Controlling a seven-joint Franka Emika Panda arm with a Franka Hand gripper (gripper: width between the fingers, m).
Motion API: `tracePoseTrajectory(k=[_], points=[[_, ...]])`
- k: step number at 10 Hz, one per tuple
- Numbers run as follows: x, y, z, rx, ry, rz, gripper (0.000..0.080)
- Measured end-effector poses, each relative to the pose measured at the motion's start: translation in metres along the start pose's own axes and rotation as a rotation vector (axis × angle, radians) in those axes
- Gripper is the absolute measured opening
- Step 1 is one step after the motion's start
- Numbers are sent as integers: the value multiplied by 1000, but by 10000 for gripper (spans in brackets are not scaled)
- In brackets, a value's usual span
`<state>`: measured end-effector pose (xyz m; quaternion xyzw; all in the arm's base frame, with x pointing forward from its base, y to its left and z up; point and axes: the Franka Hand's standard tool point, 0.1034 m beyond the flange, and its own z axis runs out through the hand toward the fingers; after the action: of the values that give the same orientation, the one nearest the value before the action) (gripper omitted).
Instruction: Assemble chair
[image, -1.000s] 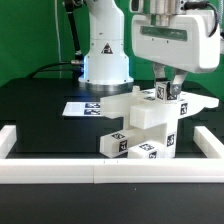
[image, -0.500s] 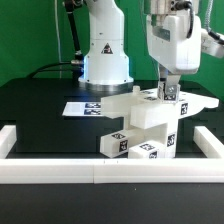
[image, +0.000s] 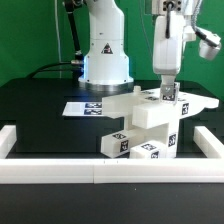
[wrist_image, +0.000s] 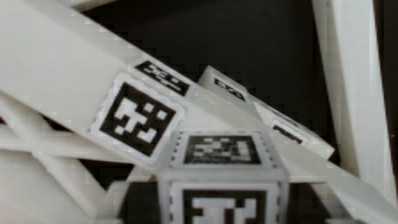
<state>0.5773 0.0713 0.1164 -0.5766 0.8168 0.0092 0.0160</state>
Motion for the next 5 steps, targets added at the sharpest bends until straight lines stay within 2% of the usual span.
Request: tracePoseTrajectory(k=[5], points=[[-6, 2, 0, -4, -27, 155, 288]])
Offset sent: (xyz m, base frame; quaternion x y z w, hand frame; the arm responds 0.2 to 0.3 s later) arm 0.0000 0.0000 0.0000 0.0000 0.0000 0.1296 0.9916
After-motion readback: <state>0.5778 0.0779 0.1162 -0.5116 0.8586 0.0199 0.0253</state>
